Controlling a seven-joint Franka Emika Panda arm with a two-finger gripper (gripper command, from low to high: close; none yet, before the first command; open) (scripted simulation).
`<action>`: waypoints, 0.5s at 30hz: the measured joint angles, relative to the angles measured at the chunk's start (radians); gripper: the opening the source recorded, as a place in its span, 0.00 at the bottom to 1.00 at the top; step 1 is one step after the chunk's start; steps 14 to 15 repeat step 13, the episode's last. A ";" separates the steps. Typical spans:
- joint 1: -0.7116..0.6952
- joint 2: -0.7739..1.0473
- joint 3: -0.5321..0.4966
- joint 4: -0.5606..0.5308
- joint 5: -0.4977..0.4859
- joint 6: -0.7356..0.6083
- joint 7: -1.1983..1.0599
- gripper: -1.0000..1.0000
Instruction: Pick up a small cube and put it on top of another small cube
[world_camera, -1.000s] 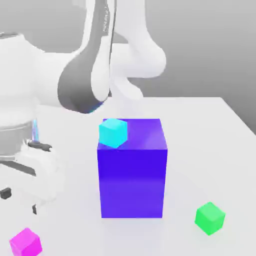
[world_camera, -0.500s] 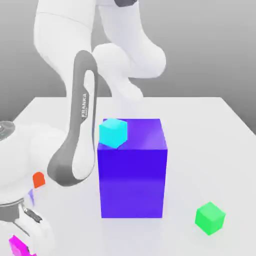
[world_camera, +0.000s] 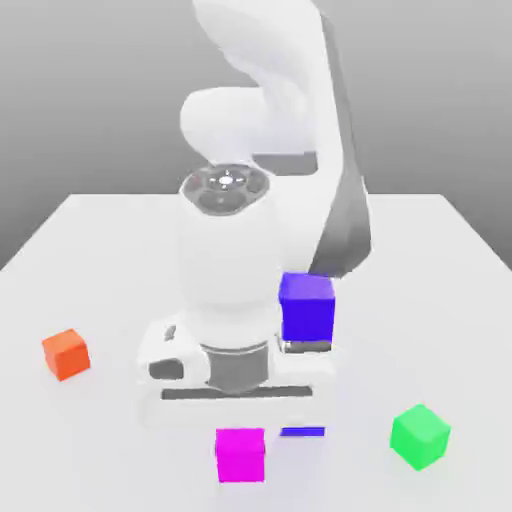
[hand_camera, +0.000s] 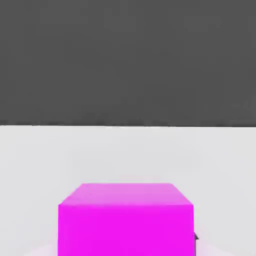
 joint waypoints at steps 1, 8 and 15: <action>0.024 -0.018 0.029 -0.017 -0.010 -0.001 -0.024 0.00; 0.178 -0.017 0.164 -0.096 -0.116 0.078 -0.119 0.00; 0.204 0.050 0.138 -0.094 -0.157 0.141 -0.094 1.00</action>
